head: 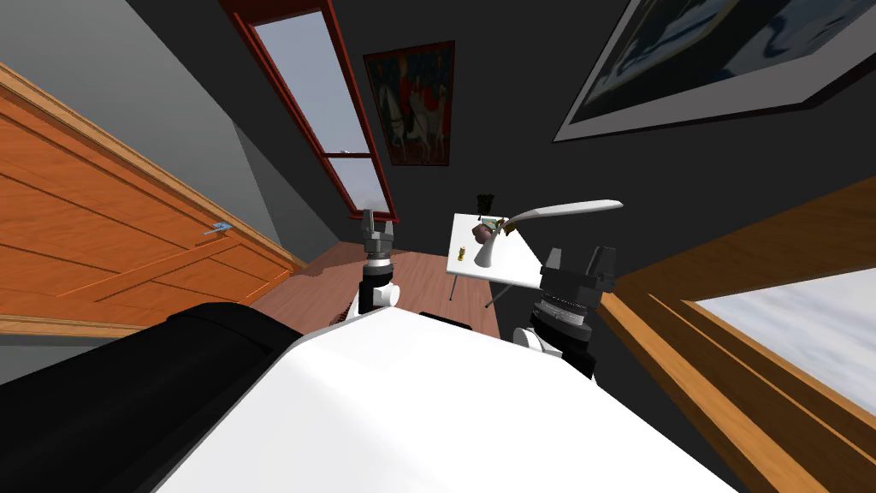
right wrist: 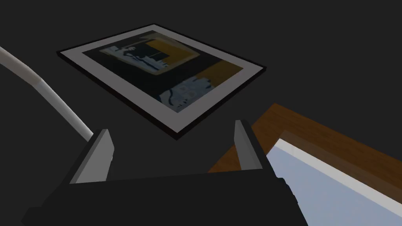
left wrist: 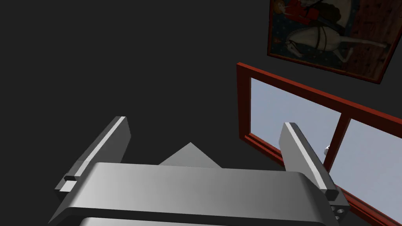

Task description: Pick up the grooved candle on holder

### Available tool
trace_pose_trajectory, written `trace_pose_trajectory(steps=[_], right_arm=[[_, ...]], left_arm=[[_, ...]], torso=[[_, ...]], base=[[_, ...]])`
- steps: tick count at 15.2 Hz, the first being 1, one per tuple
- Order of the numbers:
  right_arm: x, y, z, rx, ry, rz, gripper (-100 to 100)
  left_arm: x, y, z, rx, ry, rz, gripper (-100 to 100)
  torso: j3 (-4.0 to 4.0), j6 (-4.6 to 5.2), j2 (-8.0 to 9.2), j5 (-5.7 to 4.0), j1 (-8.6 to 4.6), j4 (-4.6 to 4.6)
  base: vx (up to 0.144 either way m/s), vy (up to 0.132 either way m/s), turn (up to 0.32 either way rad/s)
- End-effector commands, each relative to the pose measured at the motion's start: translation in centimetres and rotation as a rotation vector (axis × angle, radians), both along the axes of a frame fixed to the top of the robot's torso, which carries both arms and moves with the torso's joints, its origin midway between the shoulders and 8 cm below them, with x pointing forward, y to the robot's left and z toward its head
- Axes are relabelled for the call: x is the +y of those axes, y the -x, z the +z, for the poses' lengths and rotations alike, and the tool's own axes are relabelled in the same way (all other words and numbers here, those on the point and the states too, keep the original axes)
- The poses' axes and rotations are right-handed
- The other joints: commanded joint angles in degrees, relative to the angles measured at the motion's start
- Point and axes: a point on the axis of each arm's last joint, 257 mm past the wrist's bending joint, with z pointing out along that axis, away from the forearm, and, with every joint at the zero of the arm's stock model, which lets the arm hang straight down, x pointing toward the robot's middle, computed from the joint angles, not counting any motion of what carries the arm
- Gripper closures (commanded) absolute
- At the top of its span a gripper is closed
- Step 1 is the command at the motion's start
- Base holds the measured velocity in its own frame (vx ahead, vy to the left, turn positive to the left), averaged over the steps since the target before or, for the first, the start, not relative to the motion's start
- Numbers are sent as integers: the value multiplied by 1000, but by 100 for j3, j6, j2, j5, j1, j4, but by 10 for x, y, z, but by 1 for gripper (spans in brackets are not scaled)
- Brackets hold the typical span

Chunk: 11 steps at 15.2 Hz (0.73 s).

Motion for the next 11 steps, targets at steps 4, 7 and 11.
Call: trace_pose_trajectory(steps=[4,7,11], right_arm=[[13,-9,-14,48,141,-1,-100],[20,-20,-31,94,270,-37,-100],[23,-29,-45,129,369,-74,-100]], left_arm=[[0,0,0,0,0,0,0],[0,0,0,0,0,0,0],[0,0,0,0,0,0,0]], torso=[[-3,0,-5,2,10,-1],[-7,0,-13,6,31,-3],[-9,0,-15,8,38,-3]], base=[[12,31,-25],[32,89,-49],[31,85,-40]])
